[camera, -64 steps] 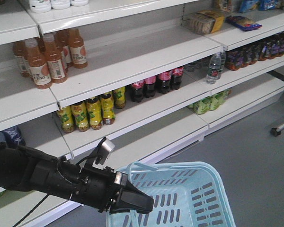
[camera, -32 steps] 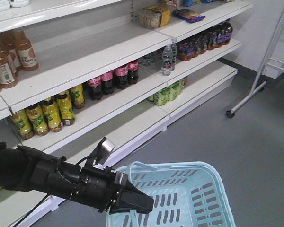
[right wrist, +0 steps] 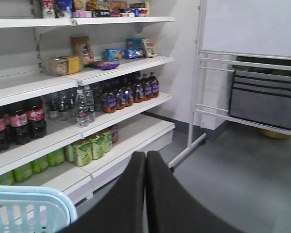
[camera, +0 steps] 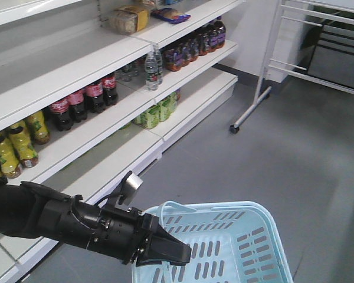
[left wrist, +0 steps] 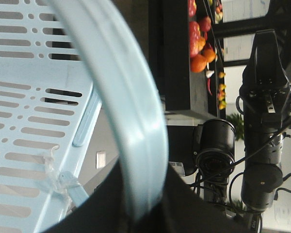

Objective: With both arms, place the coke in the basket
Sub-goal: 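Turn the base away from the shelf while holding the basket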

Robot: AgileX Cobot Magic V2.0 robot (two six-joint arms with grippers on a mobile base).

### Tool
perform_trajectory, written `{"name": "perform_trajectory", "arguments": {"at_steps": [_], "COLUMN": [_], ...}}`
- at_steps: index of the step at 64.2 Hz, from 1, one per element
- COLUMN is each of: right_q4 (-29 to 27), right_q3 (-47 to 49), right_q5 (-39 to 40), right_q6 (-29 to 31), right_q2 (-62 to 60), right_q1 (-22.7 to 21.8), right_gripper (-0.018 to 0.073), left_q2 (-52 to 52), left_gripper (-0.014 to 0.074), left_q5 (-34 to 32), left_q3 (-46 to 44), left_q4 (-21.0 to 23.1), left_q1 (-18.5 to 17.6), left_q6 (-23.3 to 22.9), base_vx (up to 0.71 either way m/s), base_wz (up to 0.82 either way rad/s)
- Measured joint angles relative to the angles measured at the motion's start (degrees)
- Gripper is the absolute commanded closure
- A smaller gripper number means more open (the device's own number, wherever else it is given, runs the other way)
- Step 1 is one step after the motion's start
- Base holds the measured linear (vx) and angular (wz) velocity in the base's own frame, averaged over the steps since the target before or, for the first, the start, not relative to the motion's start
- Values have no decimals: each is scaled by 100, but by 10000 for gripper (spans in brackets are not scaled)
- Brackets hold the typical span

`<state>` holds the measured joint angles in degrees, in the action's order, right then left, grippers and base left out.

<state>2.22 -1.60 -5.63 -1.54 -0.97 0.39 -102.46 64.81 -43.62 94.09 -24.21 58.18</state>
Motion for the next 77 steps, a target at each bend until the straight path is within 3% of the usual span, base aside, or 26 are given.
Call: {"name": "perform_trajectory", "arguments": {"at_steps": [77], "right_q4": [0], "right_q3": [0], "right_q5": [0], "right_q6": [0], "right_q2": [0], "right_q1": [0], "right_gripper": [569], "left_q2": [0], "left_gripper": [602], "left_q5": [0], "left_q3": [0], "left_q4": [0], "left_q1": [0], "left_q6": [0], "base_vx": [0], "base_wz": [-45]}}
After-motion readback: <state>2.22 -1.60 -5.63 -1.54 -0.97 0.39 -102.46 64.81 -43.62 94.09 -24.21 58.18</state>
